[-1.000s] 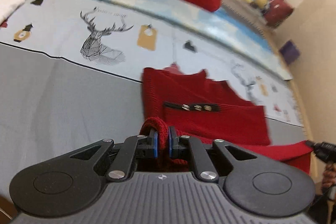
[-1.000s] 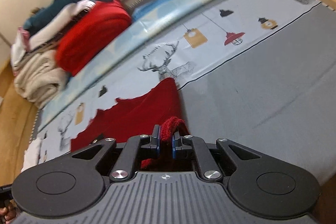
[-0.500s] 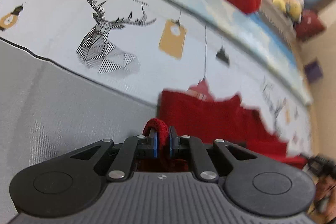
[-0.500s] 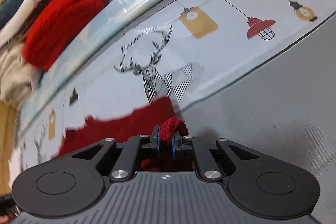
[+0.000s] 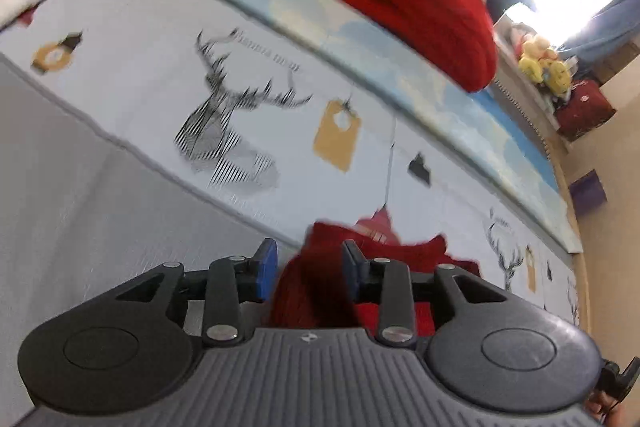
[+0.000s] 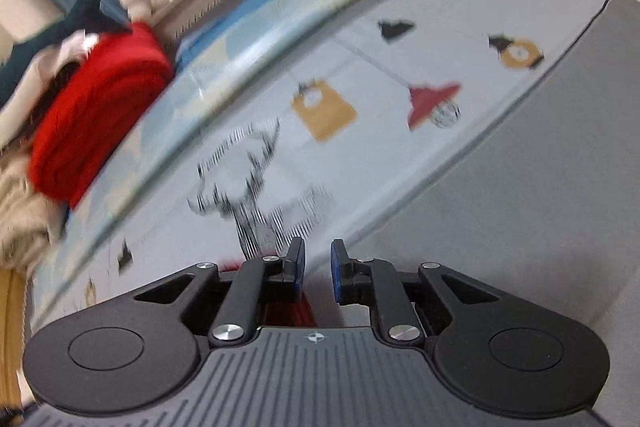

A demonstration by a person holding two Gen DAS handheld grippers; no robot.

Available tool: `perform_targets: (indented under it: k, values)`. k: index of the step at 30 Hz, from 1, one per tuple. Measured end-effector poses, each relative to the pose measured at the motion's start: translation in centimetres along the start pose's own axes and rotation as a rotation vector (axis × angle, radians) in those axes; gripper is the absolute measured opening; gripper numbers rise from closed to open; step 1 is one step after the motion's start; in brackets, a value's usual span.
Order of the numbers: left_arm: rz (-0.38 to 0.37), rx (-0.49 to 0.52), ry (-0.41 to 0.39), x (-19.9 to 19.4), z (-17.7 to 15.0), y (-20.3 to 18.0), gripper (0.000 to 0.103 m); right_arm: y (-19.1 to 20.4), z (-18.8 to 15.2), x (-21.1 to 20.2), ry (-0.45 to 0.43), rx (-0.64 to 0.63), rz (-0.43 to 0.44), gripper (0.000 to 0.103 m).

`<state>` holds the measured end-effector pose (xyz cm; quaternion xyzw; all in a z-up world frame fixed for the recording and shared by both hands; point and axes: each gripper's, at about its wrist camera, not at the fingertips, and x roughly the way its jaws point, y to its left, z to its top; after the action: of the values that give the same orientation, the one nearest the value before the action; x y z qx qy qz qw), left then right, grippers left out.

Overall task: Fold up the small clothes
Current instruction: 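Lift the hem with both grippers and fold it toward the buttoned collar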

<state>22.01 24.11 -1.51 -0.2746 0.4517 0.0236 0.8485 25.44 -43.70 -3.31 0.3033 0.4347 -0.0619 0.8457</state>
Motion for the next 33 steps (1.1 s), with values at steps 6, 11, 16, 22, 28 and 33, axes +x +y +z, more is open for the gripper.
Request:
perform_targets:
  k: [6, 11, 16, 22, 28, 33]
  values:
    - [0.098, 0.126, 0.135, 2.2, -2.3, -0.7, 0.038, 0.6, -2.8, 1.8, 0.134, -0.156, -0.022, 0.035]
    - [0.107, 0.156, 0.163, 3.5, -3.0, -0.7, 0.041, 1.4, -3.6, 3.1, 0.172, -0.206, -0.014, 0.036]
    - [0.102, 0.192, 0.184, 5.7, -2.7, -2.3, 0.058, 2.8, -3.7, 5.1, 0.188, -0.266, -0.006, 0.038]
    - [0.126, 0.206, 0.173, 8.2, -1.5, -3.5, 0.063, 4.1, -2.3, 7.1, 0.154, -0.25, 0.021, 0.041]
    - [0.1, 0.182, 0.146, 9.7, 0.0, -3.9, 0.063, 5.2, -1.3, 8.5, 0.106, -0.253, 0.024, 0.042]
    - [0.088, 0.214, 0.163, 10.9, 0.6, -4.3, 0.018, 5.4, -0.5, 9.0, 0.079, -0.231, 0.026, 0.027]
